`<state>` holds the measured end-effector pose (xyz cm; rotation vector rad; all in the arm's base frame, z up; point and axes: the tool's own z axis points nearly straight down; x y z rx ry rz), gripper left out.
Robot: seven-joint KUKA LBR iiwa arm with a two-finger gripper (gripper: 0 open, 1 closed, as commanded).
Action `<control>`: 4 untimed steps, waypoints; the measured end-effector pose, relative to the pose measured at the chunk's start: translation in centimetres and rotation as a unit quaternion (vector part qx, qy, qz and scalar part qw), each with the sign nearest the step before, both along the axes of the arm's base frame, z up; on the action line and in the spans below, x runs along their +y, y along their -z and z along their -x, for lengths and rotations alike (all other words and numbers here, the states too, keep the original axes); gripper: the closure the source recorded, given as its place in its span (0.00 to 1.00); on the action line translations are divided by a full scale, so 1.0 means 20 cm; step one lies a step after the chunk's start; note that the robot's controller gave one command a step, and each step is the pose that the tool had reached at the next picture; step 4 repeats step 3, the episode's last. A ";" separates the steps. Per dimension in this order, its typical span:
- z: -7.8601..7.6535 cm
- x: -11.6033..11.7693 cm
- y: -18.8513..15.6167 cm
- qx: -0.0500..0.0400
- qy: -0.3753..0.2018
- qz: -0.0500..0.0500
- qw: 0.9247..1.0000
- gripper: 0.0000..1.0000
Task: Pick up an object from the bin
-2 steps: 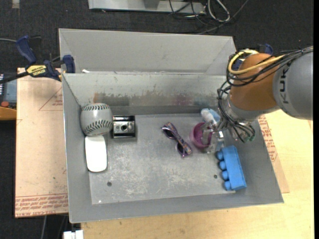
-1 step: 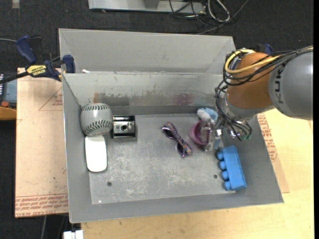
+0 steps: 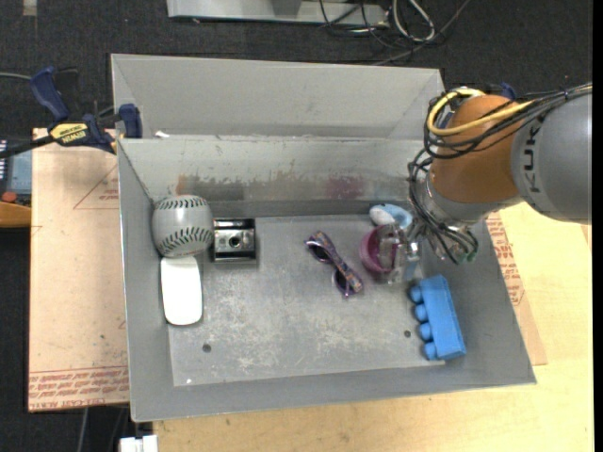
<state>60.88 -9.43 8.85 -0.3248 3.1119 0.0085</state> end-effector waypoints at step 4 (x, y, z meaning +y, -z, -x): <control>-0.03 0.02 -0.55 -0.002 -0.006 0.000 1.000 1.00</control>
Offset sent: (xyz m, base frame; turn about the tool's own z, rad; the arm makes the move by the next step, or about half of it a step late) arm 0.0064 0.0045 0.1200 -0.0173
